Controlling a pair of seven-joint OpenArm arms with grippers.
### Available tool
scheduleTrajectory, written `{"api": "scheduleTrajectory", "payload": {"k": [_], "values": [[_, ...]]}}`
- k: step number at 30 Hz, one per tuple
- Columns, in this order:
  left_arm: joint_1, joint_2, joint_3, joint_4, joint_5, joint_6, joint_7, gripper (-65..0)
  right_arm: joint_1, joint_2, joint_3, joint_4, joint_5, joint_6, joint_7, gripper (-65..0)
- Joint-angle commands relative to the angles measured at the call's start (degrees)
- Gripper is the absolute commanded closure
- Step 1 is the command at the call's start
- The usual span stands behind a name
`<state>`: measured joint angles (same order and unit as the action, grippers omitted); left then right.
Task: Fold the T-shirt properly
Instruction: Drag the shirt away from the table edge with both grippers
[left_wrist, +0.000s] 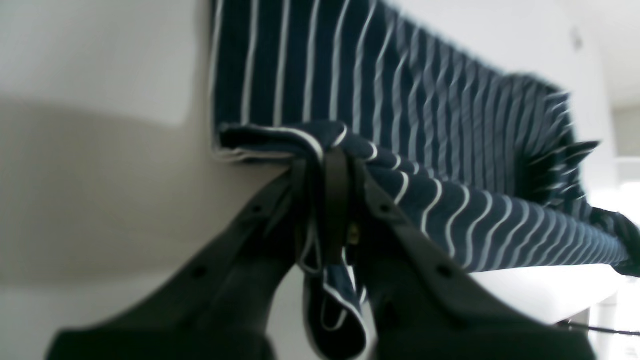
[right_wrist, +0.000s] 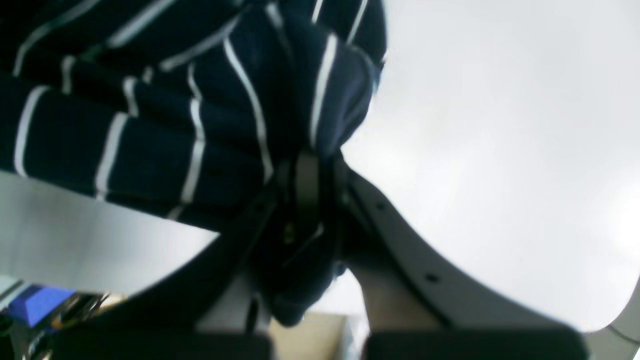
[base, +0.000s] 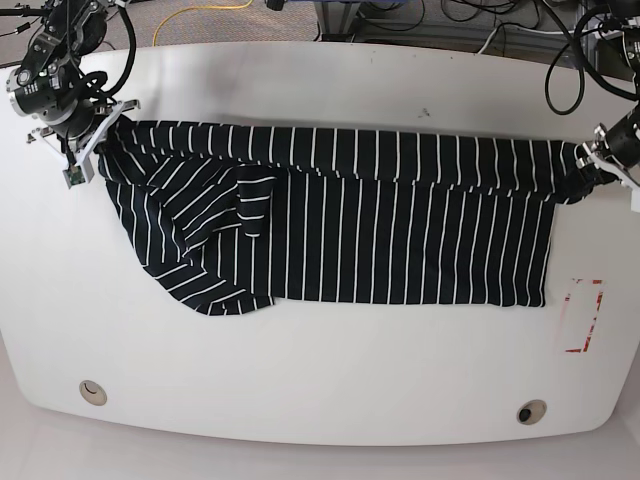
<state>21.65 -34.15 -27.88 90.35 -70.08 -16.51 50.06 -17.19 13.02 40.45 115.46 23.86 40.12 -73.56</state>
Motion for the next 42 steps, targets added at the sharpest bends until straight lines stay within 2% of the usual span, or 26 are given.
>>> {"api": "scheduleTrajectory", "payload": {"k": [1,9,18,21,24,27,30,33,36,42], "values": [[1.16,-1.41,-0.65,0.95,-0.73,-0.32,-1.32,-2.2,-1.93,0.83,0.3,1.07,-0.34,-0.12,0.55,-0.2],[3.98,-2.73,-0.39,0.51,-0.55,-0.32,2.2,-2.2,-7.47,0.39,0.21,0.98,-0.25,-0.12,0.46,-0.2],[5.03,-2.55,-0.56,0.86,1.21,-0.23,7.83,-2.4,-10.9,0.39,-0.23,0.89,-0.34,-0.12,0.2,-1.7],[5.03,-2.38,-0.56,0.95,3.4,-0.23,9.85,-3.2,-11.6,0.39,-0.23,0.89,-0.34,-0.12,0.2,-9.4],[4.94,-2.29,-0.39,0.95,4.72,-0.23,10.99,-10.6,-12.04,0.39,-0.23,0.89,-0.34,-0.12,0.2,-22.8],[4.94,-2.29,-0.39,1.04,4.99,-0.23,12.13,-23.2,-12.3,0.39,-0.23,0.89,-0.16,-0.12,0.2,-38.8],[4.86,-2.38,-0.56,1.3,4.99,-0.06,12.93,-32.2,-12.3,0.3,-0.23,0.89,0.01,-0.12,0.2,-51.2],[4.86,-2.64,-0.65,3.24,5.07,0.03,12.93,-35.0,-11.95,0.3,-0.23,0.98,0.01,-0.12,0.2,-60.9],[4.86,-2.64,-1.53,5.7,5.07,0.03,12.93,-35.3,-11.6,0.3,-0.23,1.07,0.01,-0.12,0.2,-64.5],[3.98,-2.2,-7.24,11.5,4.63,0.03,15.3,-35.3,-9.4,0.83,0.3,1.16,0.1,-0.12,0.2,-64.8]]}}
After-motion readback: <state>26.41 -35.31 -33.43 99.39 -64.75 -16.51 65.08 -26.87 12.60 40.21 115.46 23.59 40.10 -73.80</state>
